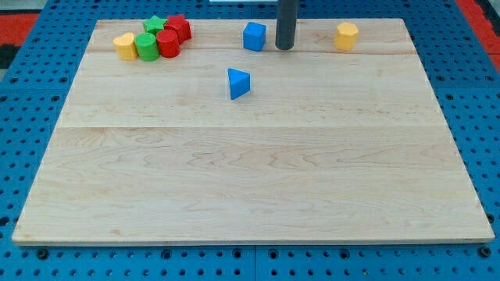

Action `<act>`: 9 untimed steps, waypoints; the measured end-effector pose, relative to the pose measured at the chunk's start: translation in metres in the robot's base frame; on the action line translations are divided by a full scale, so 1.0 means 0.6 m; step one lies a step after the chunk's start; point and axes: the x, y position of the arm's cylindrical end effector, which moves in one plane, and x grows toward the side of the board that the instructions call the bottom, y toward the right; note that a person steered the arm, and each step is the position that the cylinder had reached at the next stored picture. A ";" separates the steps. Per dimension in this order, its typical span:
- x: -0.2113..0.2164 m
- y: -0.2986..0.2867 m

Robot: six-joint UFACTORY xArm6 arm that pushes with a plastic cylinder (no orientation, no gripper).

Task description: Move your arm towards the red star

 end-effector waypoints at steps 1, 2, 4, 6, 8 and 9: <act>-0.011 0.015; -0.011 0.016; -0.109 0.023; -0.108 -0.055; -0.110 -0.200; -0.108 -0.290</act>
